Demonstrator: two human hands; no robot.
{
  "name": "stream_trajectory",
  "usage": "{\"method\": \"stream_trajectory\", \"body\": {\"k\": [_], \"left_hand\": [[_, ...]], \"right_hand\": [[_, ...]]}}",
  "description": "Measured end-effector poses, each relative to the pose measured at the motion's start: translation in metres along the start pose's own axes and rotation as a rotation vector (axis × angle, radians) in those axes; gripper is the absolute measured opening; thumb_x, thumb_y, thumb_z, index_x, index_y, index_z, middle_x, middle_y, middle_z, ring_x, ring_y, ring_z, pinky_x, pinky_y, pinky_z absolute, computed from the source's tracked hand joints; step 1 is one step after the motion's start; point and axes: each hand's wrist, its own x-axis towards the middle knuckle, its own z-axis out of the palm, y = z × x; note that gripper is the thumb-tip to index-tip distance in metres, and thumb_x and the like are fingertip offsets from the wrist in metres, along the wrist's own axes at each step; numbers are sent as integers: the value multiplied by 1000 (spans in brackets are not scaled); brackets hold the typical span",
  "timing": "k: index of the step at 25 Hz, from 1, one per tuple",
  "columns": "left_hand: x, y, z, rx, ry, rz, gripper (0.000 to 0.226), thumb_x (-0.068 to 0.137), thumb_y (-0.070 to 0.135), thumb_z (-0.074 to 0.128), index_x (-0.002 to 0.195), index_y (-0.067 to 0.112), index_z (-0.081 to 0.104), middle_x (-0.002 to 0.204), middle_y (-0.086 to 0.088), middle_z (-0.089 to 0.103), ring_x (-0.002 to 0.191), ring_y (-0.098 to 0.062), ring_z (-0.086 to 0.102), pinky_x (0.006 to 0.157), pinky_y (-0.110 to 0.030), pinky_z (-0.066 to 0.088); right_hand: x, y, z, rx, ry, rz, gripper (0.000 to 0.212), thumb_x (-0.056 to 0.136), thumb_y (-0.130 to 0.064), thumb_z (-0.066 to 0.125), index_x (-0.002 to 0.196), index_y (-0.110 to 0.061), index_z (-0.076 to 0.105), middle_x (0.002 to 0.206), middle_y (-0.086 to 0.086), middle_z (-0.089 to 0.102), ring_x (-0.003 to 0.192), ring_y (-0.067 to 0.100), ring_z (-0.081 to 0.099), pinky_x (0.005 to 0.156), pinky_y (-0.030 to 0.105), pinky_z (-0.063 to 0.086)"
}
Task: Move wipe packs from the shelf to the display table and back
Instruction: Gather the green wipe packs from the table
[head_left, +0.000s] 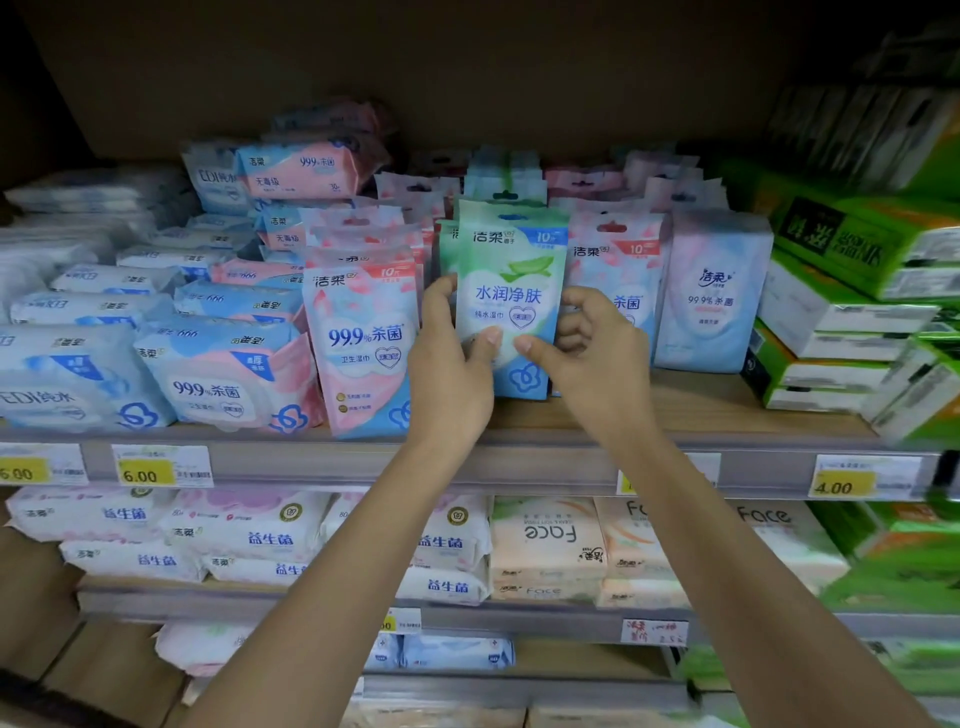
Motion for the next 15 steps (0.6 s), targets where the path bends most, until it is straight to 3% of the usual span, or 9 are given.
{"method": "stream_trajectory", "body": {"k": [2, 5, 8, 12, 15], "left_hand": [[2, -4, 0, 133, 26, 30, 46, 83, 2, 59, 126, 11, 46, 110, -7, 65, 96, -22, 60, 80, -31, 46], [1, -9, 2, 206, 39, 99, 47, 79, -3, 59, 124, 10, 49, 110, -8, 65, 101, -25, 59, 78, -25, 42], [3, -11, 2, 249, 18, 108, 64, 80, -5, 59, 138, 12, 38, 118, -7, 63, 104, -21, 58, 76, -13, 36], [9, -13, 6, 270, 39, 137, 62, 77, -9, 56, 135, 7, 40, 115, -10, 60, 99, -22, 55, 70, -13, 32], [10, -17, 9, 271, 63, 129, 67, 78, -9, 54, 140, 5, 34, 134, -12, 51, 120, -26, 47, 84, -12, 33]], "right_hand": [[-1, 3, 6, -192, 48, -33, 38, 75, -26, 76, 107, -18, 57, 80, -3, 68, 76, 20, 65, 74, 41, 55], [-5, 6, 9, -559, 141, -142, 37, 78, -41, 70, 102, -14, 60, 83, 4, 70, 80, 28, 65, 70, 41, 52], [-1, 4, 9, -567, 118, -165, 34, 81, -37, 68, 98, -9, 59, 82, 9, 68, 79, 31, 63, 68, 41, 50], [8, -2, 14, -600, 78, -135, 34, 84, -35, 66, 103, -8, 56, 86, 10, 68, 83, 30, 62, 69, 37, 48], [10, -3, 18, -678, 87, -146, 33, 86, -36, 63, 104, -9, 55, 89, 8, 69, 86, 29, 63, 67, 34, 44]]}}
